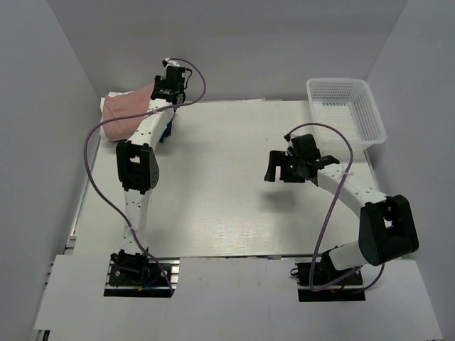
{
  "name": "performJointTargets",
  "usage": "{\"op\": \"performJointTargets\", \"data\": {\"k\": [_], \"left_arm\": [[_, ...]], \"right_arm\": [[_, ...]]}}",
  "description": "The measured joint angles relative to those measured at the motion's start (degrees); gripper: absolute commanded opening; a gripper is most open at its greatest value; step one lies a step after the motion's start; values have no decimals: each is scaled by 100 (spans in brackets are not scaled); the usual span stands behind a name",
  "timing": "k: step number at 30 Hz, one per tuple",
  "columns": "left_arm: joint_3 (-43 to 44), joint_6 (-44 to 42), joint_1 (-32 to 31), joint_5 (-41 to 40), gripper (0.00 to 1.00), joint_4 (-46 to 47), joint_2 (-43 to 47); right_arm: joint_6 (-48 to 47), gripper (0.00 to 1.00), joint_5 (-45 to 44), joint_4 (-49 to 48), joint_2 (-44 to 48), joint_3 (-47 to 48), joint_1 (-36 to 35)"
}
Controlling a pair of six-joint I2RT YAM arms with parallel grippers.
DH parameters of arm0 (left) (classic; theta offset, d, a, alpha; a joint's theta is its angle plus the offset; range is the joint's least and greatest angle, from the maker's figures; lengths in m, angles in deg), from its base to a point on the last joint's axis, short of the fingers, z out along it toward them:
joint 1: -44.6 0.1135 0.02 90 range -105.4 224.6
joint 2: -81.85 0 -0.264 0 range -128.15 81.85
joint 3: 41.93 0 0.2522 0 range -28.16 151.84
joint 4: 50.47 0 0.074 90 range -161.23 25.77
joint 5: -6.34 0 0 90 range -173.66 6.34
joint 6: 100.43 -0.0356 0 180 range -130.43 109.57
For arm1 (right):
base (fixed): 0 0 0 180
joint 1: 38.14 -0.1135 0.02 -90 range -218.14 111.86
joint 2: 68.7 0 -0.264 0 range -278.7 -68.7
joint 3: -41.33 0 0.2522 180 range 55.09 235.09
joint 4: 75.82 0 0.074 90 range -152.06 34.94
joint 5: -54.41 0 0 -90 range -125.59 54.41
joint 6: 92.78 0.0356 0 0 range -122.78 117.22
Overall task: Fold and stack the t-shirts
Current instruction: Put the neatly folded tshirt into the corner of the board with the left arm
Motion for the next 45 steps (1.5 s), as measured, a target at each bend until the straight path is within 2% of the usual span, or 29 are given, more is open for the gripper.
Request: {"op": "performJointTargets", "data": {"k": [11,17,33,45], "left_arm": [[-138,44,-195,713,37,-57,-55],[-127,109,-238,835,37,-59,-66],[-37,127,-101,-240,36,-79,-490],[-37,192,-98,-1329,36,372,-483]], "right_arm": [[-4,91,195,15,-197,33,11],[-2,91,229,20,-227,42,11],[-28,91,306,26,-254,52,28],[-46,91,407,24,-339,52,44]]}}
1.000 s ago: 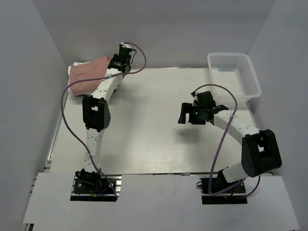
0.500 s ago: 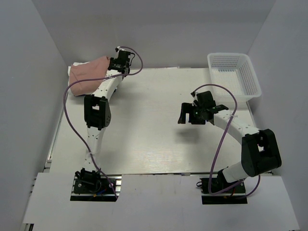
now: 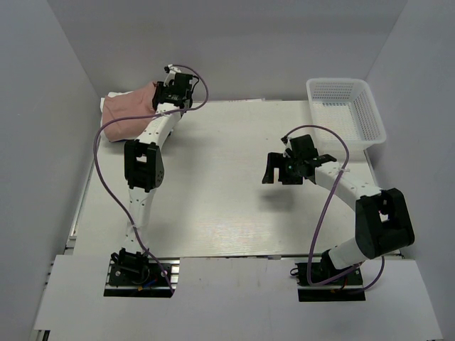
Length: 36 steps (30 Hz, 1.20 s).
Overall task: Fold and stack the t-shirts
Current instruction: Put the neatly folded tshirt into the corner of the board with the left arm
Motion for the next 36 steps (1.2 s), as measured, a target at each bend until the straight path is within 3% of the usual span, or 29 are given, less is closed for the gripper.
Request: {"op": "performJointTargets", "data": {"k": [8,11,12,15,28,36], "left_arm": [[4,-109,79,-509,37,98,0],[-2,-155,120,-651,46,92,0],[-24,-166,136,-675,54,94,0],[-107,-186,151,-658,60,76,0],[-7,323,151,763,62,-560,52],[-11,564,144,1703,66,-684,560]], "right_arm": [[-42,91,2,-2,-74,76,9],[-55,91,7,2,-120,87,11],[-59,91,22,7,-149,96,13],[-61,91,55,4,-232,138,22],[-61,91,146,2,-264,225,48],[-57,91,234,2,-236,225,48]]}}
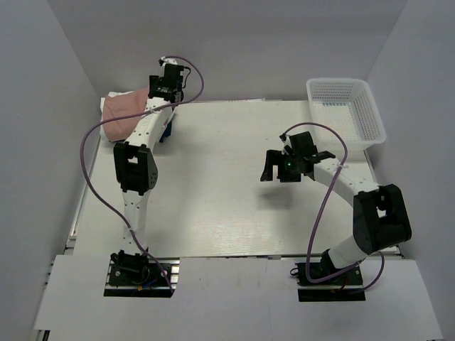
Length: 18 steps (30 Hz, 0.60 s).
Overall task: Fold and stack the t-shirts
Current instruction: Put the neatly folded tshirt into the corner of the board with the left arm
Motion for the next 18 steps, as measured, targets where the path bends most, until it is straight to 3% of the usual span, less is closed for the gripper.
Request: {"op": "performJointTargets", "data": {"k": [8,11,12,14,15,18], "left_arm": [[7,101,0,525,70,37,356],[7,133,0,780,61,44,356],[17,146,0,861,50,42,354],[63,177,0,1027,40,44,326],[103,146,0,1119,30,44,293],[245,243,11,1226,19,66,138]], "right_arm": [[15,91,26,-7,55,0,0],[31,91,66,-11,55,0,0],[39,91,76,-9,55,0,0],[46,91,98,-9,55,4,0],[48,91,107,-4,52,11,0],[46,91,107,-2,52,87,0]]}}
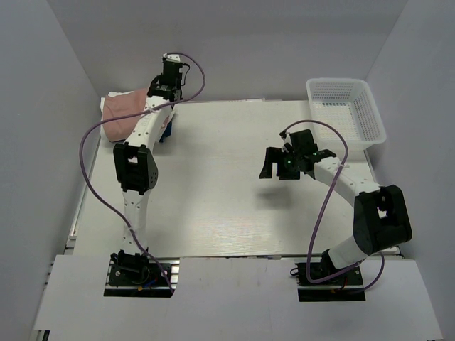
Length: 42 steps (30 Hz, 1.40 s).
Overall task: Fold and stack the t-shirts
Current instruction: Put the neatly folded tshirt into the corner of the board with the left arm
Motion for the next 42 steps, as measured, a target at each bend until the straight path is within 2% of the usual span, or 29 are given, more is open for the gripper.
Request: {"op": "performJointTargets", "data": {"k": [8,22,29,37,42], "left_arm": [[15,264,127,229,2,-63,-358],[-7,610,649,-723,0,-199,-481],[-7,621,658,-800,0,-219,-483],[-367,302,595,203,35,-116,-339],[-435,190,522,835,38,-168,98]], "right_arm": [[-2,91,-2,2,-22,76,0],[0,91,2,9,-208,140,0],[11,91,4,7,-289,151,0],[83,91,122,0,-295,168,0],[85,91,219,0,-295,168,-2]]}}
